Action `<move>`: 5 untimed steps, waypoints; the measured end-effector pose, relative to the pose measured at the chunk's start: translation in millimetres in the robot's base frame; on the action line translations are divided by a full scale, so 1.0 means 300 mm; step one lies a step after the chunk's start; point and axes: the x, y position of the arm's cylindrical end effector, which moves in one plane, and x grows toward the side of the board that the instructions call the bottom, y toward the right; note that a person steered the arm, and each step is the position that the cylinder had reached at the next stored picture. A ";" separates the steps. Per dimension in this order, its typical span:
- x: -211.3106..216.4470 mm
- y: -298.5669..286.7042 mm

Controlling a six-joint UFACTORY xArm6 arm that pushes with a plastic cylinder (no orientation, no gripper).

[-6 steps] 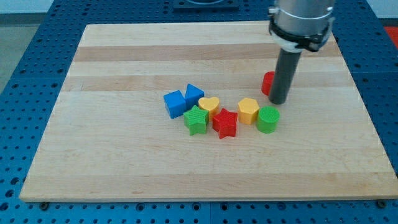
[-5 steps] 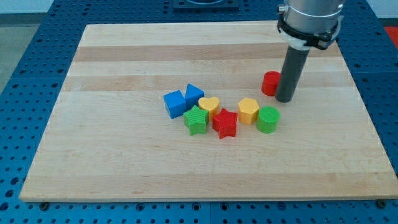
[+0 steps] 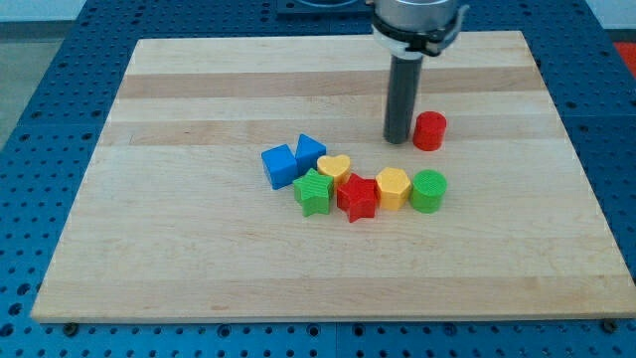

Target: Slide the red circle to the center right

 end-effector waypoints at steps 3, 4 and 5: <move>0.009 0.256; 0.005 0.290; 0.001 0.394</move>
